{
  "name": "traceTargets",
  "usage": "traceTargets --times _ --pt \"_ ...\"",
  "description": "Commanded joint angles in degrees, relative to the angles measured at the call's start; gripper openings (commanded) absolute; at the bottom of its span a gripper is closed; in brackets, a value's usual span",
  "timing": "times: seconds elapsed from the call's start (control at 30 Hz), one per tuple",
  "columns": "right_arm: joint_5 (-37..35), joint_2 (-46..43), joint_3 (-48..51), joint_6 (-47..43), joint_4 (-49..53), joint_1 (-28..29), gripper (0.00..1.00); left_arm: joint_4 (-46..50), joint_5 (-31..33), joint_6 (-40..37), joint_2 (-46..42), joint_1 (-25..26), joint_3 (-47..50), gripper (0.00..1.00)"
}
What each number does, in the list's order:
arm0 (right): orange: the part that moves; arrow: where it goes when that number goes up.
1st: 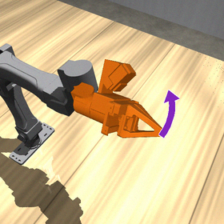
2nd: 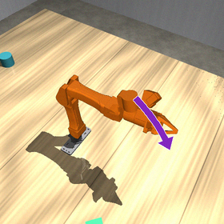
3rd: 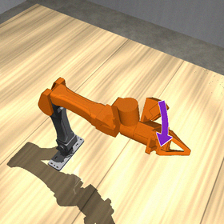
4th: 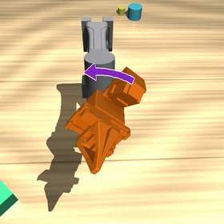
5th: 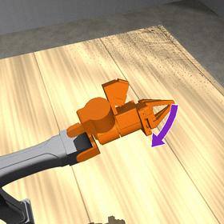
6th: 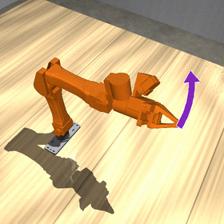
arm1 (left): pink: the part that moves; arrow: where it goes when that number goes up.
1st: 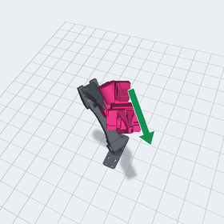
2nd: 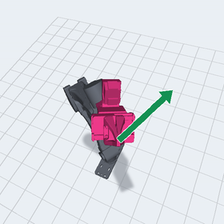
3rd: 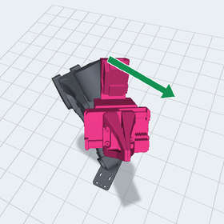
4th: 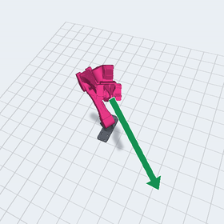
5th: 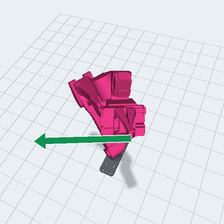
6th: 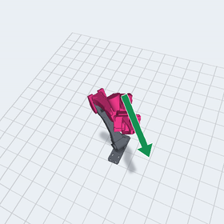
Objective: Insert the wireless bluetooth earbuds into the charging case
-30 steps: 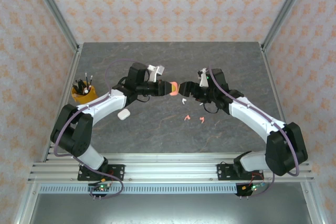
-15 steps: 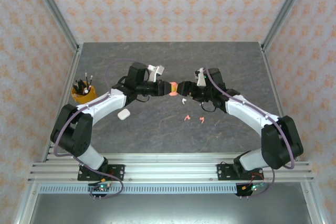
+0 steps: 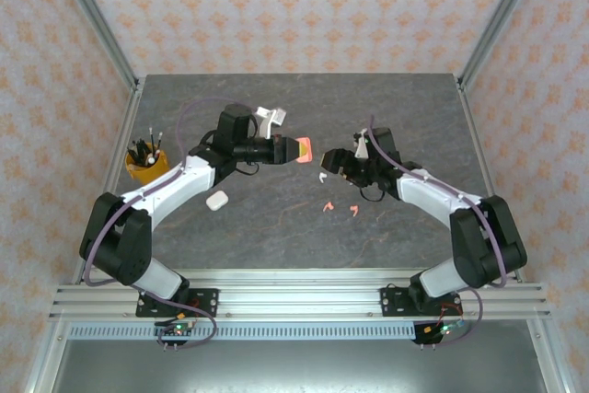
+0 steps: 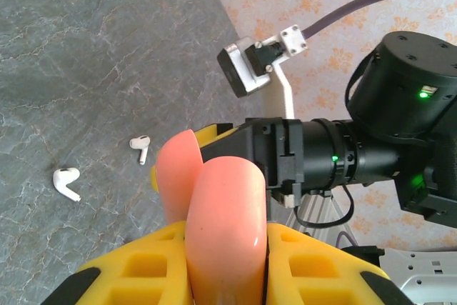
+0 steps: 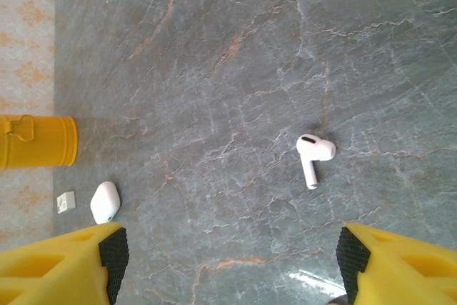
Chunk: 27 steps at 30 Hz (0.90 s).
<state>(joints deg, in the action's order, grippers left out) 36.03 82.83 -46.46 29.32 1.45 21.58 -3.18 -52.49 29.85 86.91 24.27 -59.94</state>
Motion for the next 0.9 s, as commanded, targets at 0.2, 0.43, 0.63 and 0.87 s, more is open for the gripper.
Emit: traceTargets --times 0.2,0.43,0.63,0.87 --pt "10.34 -8.53 -2.62 -3.8 1.01 -0.09 0.75 -0.58 -3.64 -1.34 1.66 0.16 -2.08 0.0" --pt "13.5 -6.74 -5.93 -6.13 2.05 -0.14 0.59 -0.5 -6.3 -1.28 3.91 0.16 -4.06 0.0" --pt "14.14 -4.42 -8.15 -7.31 2.5 -0.14 0.48 -1.29 -7.19 -0.49 5.19 0.16 -4.75 0.0" --pt "14.81 -2.2 -8.74 -7.16 1.13 -0.13 0.41 -2.47 -7.36 0.48 5.79 0.16 -5.22 0.0"
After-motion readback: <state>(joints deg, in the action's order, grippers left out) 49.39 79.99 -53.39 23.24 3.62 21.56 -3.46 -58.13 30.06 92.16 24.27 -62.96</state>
